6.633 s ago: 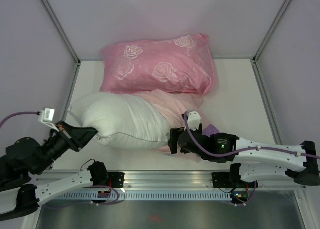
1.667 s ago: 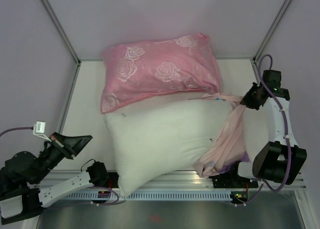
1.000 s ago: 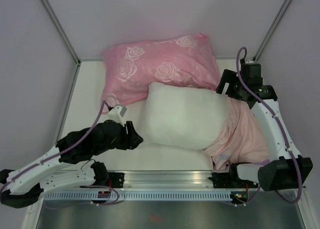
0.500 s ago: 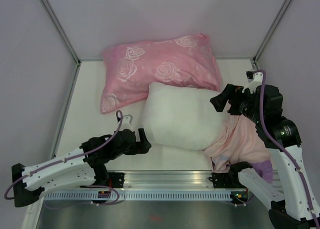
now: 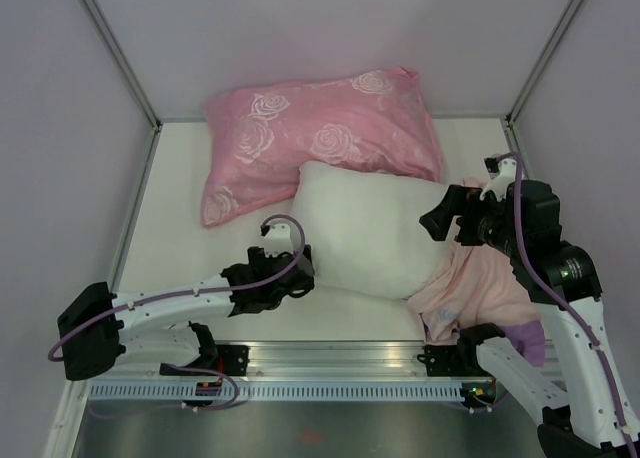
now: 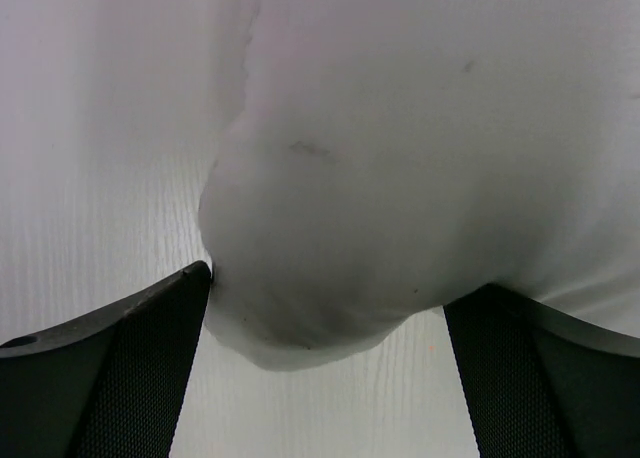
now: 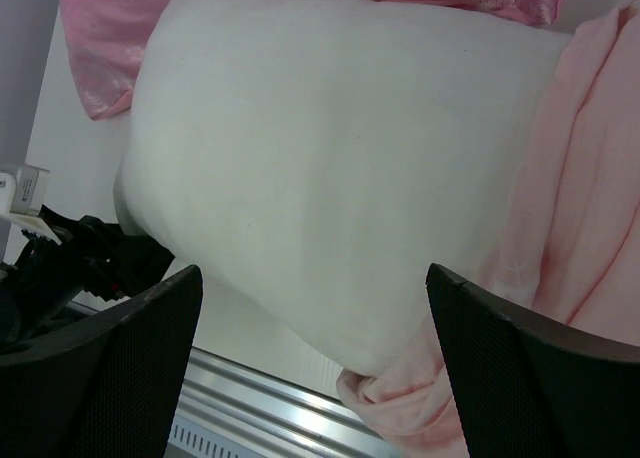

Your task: Remove the pillowcase from the pillow

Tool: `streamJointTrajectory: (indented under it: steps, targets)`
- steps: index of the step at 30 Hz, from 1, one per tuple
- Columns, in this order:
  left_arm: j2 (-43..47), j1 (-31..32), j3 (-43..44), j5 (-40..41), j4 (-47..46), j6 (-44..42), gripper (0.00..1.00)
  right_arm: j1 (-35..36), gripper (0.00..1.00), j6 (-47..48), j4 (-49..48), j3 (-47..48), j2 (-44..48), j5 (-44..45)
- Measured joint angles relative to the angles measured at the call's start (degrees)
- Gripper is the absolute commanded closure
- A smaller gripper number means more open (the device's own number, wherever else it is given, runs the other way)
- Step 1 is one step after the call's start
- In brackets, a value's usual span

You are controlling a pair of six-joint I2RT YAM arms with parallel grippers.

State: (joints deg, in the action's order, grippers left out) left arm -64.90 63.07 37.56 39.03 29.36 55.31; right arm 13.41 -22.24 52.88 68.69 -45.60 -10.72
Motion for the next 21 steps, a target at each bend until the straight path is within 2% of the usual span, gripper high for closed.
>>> streamJointTrajectory:
  steps: [1, 2, 3, 5, 6, 9, 13, 17, 21]
  targets:
    - [-0.94, 0.00, -0.02, 0.09, -1.55, -1.36, 0.04, 0.00, 0.02, 0.15, 0.24, -0.07, 0.20, 0.02]
    - [-1.95, -0.02, -0.04, 0.02, -3.74, -3.28, 0.19, 0.00, 0.02, 0.24, 0.44, -0.20, 0.42, 0.04]
    - [-2.56, -0.09, -0.13, -0.46, -6.21, -5.09, 0.27, 0.00, 0.02, 0.42, 0.57, -0.46, 0.66, 0.04]
    - [-2.58, -0.33, -0.90, -2.03, -11.72, -9.11, 0.66, 0.00, 0.02, 0.55, 0.85, -1.27, 1.07, 0.04]
    - [-2.10, -0.50, -1.60, -2.97, -13.94, -10.64, 0.97, 0.00, 0.02, 0.57, 0.98, -1.60, 1.25, 0.04]
    - [2.27, -0.98, -4.28, -5.79, -18.47, -13.60, 0.98, 0.00, 0.02, 0.68, 1.79, -2.36, 1.40, 0.04]
    - [12.46, -1.01, -4.48, -6.97, -16.06, -13.55, 0.98, 0.00, 0.02, 1.05, 2.36, -2.80, 1.07, 0.02]
    - [22.36, -0.85, 2.45, -4.13, -1.84, -9.44, 0.98, 0.00, 0.02, 1.03, 2.45, -4.00, 0.74, -0.04]
    - [30.95, -0.85, 10.12, -0.39, 10.29, -7.48, 0.98, 0.20, 0.02, 0.92, 1.33, -9.40, 0.46, -0.28]
